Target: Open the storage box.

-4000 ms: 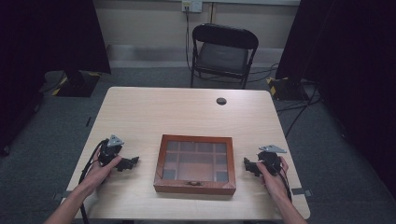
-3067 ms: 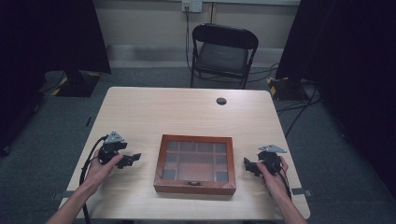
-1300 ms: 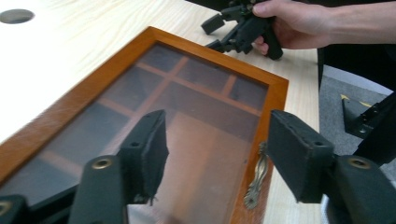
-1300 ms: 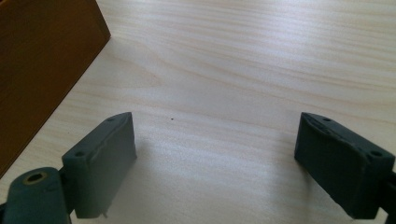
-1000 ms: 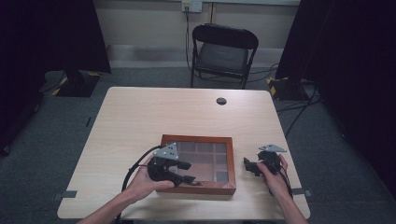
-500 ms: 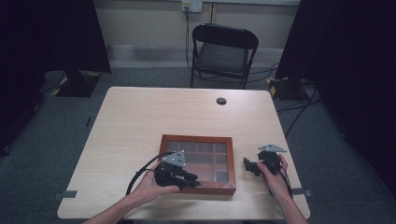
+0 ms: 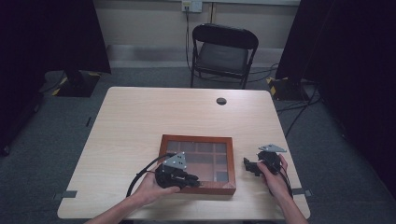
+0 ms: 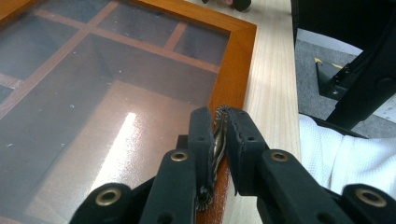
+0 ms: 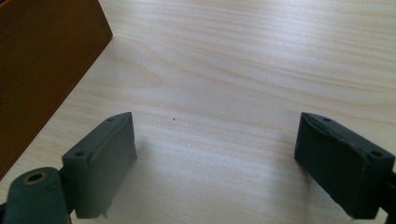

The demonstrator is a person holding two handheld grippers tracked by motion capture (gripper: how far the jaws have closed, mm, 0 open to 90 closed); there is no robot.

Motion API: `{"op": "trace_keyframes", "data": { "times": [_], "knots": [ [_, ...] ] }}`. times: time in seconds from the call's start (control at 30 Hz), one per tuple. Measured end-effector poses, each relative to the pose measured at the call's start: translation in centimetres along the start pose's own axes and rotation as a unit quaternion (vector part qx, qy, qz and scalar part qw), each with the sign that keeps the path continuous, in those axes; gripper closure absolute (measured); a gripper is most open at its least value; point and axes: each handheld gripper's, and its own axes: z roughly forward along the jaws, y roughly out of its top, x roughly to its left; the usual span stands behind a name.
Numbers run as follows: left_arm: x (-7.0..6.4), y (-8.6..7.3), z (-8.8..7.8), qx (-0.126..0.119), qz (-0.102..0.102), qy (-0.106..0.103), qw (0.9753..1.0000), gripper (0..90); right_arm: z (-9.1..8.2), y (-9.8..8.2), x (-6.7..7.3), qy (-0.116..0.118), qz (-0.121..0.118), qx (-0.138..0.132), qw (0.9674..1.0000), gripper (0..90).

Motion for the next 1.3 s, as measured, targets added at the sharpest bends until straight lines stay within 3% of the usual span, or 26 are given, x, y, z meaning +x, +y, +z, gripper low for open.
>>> {"op": "trace_keyframes", "data": {
  "times": [0.2, 0.3, 0.6, 0.87, 1.3],
  "knots": [
    [0.1, 0.1, -0.1, 0.01, 0.006, -0.001, 0.9999, 81.0, 0.0, 0.0, 0.0, 0.0, 0.0, 0.0, 1.0, 11.6],
    [0.5, 0.2, 0.0, 0.007, -0.014, -0.017, 0.9997, 81.4, 0.0, 0.0, 0.0, 0.0, 0.0, 0.0, 1.0, 11.6],
    [0.8, 0.4, -0.1, 0.013, -0.029, -0.028, 0.9991, 81.6, 0.0, 0.0, 0.0, 0.001, 0.0, 0.0, 1.0, 11.6],
    [1.0, 1.0, -0.7, 0.005, -0.032, -0.035, 0.9989, 81.6, 0.0, 0.0, 0.0, 0.001, 0.0, 0.0, 1.0, 11.6],
    [1.1, 2.5, -1.7, 0.011, -0.03, -0.036, 0.9989, 81.6, 0.0, 0.0, 0.0, 0.001, 0.0, 0.0, 1.0, 11.6]
  ]
}}
